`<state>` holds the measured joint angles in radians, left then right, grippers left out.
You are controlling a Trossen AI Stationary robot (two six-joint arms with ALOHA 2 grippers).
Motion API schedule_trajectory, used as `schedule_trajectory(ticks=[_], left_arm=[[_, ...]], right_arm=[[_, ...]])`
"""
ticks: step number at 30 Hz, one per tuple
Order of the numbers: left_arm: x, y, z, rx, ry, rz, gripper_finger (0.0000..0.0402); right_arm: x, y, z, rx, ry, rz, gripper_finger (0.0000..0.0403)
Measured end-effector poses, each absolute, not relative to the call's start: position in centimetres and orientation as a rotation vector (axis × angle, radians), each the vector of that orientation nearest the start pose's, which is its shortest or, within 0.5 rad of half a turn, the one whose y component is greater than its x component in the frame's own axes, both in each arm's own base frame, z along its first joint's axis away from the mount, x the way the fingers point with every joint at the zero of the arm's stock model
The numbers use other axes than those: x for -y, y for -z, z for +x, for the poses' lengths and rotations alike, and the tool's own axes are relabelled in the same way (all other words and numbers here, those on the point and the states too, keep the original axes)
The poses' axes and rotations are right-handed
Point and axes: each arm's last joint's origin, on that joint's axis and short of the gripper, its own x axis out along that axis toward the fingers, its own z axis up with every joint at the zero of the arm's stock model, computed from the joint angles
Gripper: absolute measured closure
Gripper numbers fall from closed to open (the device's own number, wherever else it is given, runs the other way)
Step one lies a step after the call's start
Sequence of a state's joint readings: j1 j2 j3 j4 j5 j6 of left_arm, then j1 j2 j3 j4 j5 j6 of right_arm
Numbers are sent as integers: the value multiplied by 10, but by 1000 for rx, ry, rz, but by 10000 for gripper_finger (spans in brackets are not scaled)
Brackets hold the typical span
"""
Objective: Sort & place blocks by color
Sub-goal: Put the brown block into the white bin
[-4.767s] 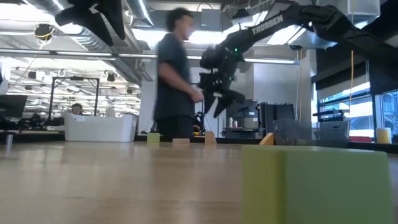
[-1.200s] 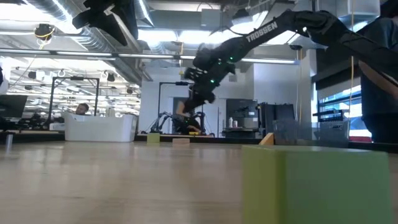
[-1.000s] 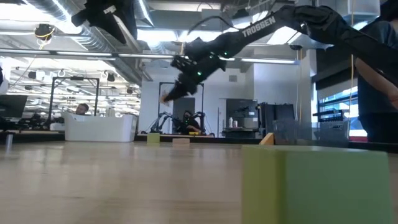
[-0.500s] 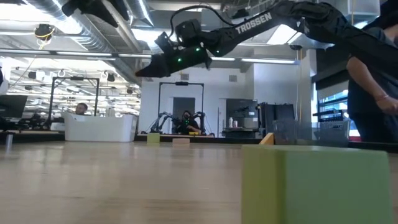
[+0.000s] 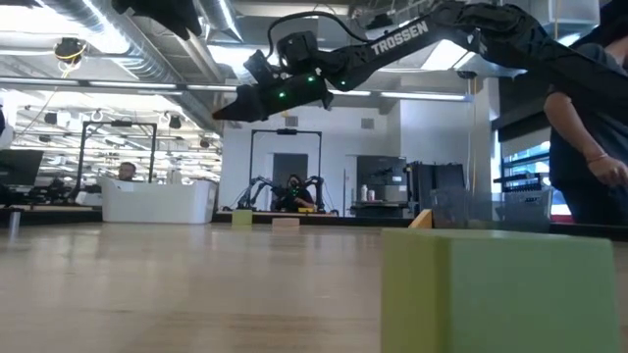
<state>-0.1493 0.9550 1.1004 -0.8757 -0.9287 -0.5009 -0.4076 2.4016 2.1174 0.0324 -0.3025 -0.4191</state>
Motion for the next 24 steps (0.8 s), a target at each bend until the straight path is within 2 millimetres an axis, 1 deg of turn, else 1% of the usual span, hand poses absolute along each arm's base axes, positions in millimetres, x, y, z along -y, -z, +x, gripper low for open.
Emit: schedule_trajectory(ticks=[4, 9, 12, 16, 21, 24], left_arm=[[0, -357, 165, -441, -914, -10, 230], [0, -357, 165, -575, -852, 273, 230], [-5, -357, 165, -639, -844, 381, 230], [-16, -356, 165, -693, -841, 399, 230], [-28, -353, 166, -764, -708, 364, 230], [-34, -352, 165, -789, -689, 368, 230]], right_arm=[[213, -248, 518, -249, 66, -367, 279], [206, -248, 521, -241, 48, -438, 279], [200, -249, 523, -232, 28, -444, 279], [187, -249, 528, -221, -18, -484, 279], [168, -250, 534, -201, -55, -516, 279], [160, -251, 537, -185, -66, -523, 279]])
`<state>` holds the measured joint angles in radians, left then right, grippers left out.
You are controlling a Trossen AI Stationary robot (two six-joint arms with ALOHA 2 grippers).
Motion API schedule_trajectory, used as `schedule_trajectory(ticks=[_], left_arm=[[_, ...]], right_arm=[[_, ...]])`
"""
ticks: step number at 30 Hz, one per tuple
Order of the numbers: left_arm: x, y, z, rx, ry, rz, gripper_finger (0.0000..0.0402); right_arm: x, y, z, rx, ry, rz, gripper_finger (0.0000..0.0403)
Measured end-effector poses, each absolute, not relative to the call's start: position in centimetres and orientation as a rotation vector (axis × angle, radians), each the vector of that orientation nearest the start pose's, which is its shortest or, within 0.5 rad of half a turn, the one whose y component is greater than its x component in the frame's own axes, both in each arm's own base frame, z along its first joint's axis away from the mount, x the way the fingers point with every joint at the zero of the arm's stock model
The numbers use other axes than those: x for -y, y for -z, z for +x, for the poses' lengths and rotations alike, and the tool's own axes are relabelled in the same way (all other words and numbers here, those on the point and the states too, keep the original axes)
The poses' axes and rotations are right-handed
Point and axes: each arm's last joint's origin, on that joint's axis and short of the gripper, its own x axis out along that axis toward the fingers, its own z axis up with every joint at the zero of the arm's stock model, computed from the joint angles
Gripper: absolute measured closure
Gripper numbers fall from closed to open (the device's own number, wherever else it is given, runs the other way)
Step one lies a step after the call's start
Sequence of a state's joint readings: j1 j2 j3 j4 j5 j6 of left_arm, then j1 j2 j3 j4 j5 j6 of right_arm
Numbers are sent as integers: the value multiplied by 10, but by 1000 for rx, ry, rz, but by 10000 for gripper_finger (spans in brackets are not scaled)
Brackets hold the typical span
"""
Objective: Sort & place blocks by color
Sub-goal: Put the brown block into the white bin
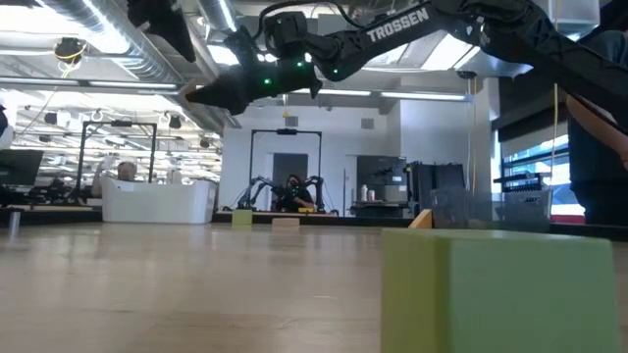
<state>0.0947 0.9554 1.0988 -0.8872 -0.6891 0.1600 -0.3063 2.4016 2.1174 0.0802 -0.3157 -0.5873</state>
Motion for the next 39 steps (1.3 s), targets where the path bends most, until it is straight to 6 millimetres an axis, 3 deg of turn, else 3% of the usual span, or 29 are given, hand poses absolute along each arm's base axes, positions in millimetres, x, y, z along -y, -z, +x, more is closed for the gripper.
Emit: schedule_trajectory(ticks=[15, 39], left_arm=[[-48, -344, 162, -894, -658, 314, 230], [-56, -343, 159, -910, -632, 252, 230]], right_arm=[[150, -255, 540, -148, -74, -537, 279], [138, -254, 543, -151, -93, -537, 279]])
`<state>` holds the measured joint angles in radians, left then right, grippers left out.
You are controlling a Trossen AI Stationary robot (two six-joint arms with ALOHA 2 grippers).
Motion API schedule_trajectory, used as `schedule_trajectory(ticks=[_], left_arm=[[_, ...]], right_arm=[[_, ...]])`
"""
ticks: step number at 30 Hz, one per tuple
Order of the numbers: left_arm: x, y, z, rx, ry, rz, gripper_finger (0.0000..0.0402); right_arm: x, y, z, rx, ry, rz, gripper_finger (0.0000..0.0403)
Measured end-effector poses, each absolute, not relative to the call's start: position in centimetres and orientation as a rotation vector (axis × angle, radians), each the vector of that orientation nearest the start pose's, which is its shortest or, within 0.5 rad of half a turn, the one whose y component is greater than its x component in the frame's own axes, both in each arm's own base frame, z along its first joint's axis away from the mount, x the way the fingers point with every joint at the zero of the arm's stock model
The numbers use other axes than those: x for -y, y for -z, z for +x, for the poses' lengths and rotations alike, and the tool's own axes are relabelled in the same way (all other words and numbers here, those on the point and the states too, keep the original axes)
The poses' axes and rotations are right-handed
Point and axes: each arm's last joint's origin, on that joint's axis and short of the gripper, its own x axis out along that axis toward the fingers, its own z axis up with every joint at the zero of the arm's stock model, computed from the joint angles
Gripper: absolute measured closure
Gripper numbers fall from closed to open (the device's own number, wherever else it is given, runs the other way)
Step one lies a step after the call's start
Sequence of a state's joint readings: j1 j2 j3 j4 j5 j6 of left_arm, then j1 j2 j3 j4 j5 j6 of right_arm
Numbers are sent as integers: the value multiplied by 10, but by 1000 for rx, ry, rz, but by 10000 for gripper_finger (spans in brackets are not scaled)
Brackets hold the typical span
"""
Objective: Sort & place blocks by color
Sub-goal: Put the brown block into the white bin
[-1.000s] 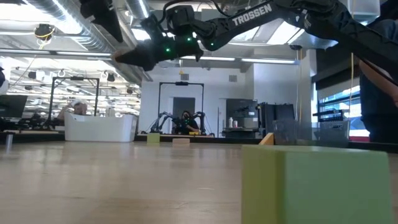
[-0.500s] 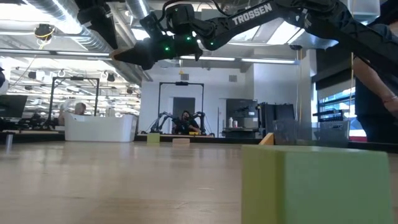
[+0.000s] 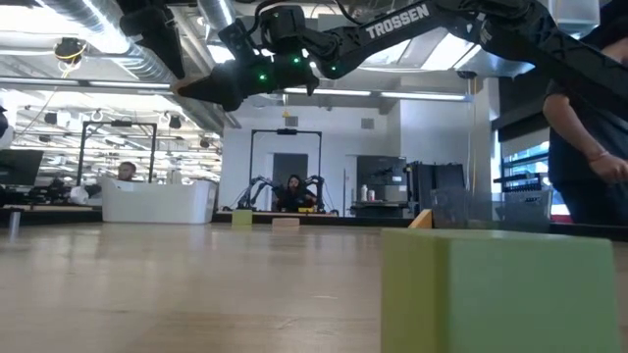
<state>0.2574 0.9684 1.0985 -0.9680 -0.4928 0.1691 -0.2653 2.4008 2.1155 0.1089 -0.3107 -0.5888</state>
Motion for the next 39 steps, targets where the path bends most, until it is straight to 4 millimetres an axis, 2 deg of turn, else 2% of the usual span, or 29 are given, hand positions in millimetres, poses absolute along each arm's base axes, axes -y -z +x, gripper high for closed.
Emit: schedule_trajectory(ticks=[14, 17, 22, 27, 33, 39], left_arm=[[-56, -341, 163, -914, -616, 242, 231], [-58, -339, 166, -932, -646, 254, 244], [-62, -332, 175, -987, -646, 264, 293], [-64, -328, 179, -1018, -645, 269, 295], [-64, -328, 179, -1015, -644, 262, 295], [-66, -333, 170, -969, -684, 206, 295]], right_arm=[[137, -257, 543, -138, -80, -543, 279], [139, -257, 543, -136, -73, -545, 279], [140, -254, 543, -157, -57, -538, 279], [141, -253, 543, -167, -35, -580, 278], [143, -252, 543, -194, 1, -591, 254], [146, -252, 542, -228, 68, -595, 236]])
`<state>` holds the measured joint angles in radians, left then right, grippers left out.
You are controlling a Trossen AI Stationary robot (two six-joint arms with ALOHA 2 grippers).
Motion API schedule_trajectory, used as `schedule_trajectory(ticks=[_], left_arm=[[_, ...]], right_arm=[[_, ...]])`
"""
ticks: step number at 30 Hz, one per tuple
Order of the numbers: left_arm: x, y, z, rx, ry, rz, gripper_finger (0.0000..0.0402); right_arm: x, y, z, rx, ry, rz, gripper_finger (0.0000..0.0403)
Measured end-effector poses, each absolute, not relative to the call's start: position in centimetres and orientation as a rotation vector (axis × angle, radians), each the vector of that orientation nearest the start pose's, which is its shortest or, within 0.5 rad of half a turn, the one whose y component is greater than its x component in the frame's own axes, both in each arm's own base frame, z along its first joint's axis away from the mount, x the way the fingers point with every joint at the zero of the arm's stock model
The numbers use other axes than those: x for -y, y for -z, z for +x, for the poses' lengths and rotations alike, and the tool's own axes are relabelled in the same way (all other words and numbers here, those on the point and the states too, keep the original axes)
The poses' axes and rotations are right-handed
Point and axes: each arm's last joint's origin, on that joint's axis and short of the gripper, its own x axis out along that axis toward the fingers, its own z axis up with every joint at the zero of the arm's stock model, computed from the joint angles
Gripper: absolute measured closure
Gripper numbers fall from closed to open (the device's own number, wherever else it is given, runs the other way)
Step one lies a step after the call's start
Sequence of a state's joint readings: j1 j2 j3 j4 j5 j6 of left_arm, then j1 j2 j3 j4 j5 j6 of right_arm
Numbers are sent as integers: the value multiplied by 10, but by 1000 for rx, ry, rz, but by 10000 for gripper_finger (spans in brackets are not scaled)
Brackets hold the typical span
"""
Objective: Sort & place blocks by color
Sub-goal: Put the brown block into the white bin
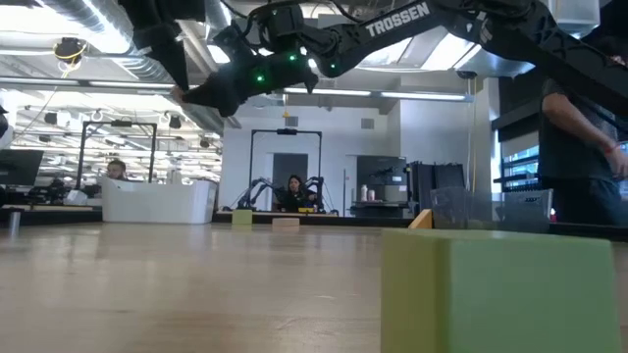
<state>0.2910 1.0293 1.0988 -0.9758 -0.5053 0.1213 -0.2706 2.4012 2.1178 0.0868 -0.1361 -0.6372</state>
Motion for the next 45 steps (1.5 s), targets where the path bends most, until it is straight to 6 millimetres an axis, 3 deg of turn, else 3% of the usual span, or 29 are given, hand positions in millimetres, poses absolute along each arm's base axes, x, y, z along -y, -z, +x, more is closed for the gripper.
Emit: schedule_trajectory(ticks=[11, 15, 20, 25, 29, 34, 39, 45], left_arm=[[-77, -344, 146, -891, -855, 100, 295], [-91, -343, 140, -858, -1042, -11, 295], [-115, -332, 140, -801, -1236, -270, 295], [-143, -315, 143, -835, -1335, -446, 295], [-168, -293, 149, -918, -1334, -590, 295], [-195, -266, 151, -1031, -1358, -667, 295], [-206, -253, 156, -1058, -1342, -703, 294], [-210, -249, 159, -1060, -1350, -702, 245]], right_arm=[[176, -271, 517, -467, 371, -591, 234], [187, -290, 494, -589, 453, -554, 237], [191, -323, 459, -668, 493, -384, 238], [191, -352, 422, -740, 457, -268, 238], [191, -369, 403, -733, 372, -201, 238], [187, -380, 392, -713, 292, -171, 238], [185, -382, 389, -719, 275, -164, 238], [183, -377, 386, -783, 259, -145, 238]])
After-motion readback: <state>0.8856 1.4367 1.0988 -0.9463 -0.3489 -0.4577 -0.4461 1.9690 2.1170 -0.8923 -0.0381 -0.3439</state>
